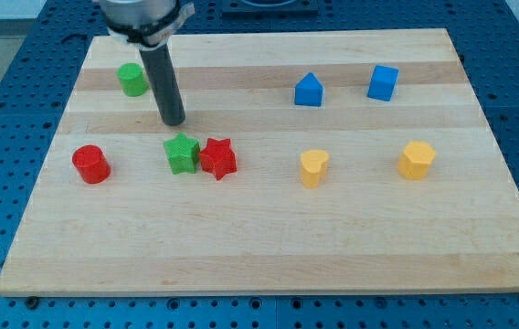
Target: Move the green circle down a bit
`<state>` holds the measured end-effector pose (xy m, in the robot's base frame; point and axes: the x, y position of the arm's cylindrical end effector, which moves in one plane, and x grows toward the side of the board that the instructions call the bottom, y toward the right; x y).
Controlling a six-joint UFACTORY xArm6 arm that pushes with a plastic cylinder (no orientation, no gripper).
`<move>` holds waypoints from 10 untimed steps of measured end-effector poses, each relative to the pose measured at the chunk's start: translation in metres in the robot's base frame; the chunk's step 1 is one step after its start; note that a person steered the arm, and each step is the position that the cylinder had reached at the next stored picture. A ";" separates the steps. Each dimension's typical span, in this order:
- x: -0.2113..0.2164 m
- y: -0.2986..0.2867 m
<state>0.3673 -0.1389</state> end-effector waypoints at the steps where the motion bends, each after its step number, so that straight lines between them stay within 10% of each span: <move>1: -0.041 0.001; 3: -0.114 -0.042; 6: -0.039 -0.106; 8: -0.107 -0.111; 10: -0.064 -0.092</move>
<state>0.3036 -0.2313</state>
